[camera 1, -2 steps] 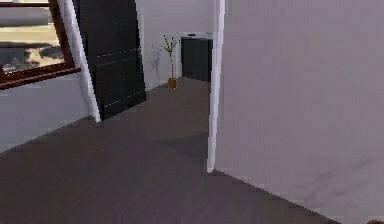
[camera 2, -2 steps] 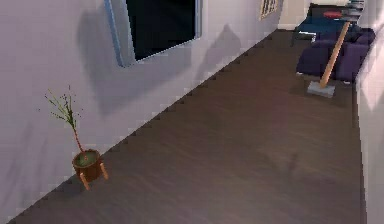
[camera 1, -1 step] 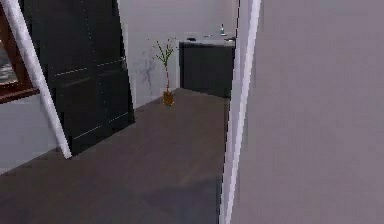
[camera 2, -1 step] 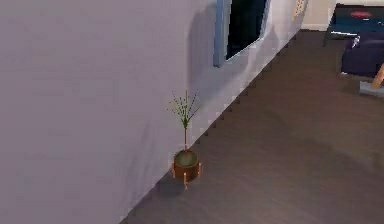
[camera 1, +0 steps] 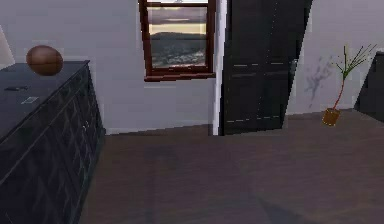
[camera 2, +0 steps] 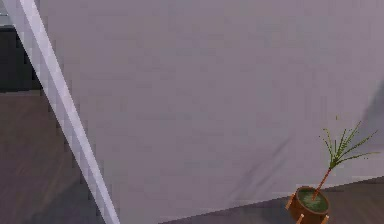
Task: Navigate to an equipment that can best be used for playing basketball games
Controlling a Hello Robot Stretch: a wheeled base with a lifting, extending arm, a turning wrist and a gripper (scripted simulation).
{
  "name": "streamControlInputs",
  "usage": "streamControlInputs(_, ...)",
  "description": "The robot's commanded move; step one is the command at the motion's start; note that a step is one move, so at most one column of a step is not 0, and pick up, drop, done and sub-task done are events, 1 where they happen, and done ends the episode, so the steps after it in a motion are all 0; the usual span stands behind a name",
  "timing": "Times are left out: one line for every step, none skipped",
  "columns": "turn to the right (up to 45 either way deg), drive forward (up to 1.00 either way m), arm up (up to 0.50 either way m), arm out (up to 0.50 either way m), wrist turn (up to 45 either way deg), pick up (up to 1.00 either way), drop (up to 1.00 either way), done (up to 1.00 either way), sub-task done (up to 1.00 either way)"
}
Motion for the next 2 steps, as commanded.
streamControlInputs(-9.0, 0.00, 0.00, 0.00, 0.0, 0.00, 0.00, 0.00, 0.00)
streamControlInputs(0.0, 0.95, 0.00, 0.00, 0.0, 0.00, 0.00, 0.00, 0.00)
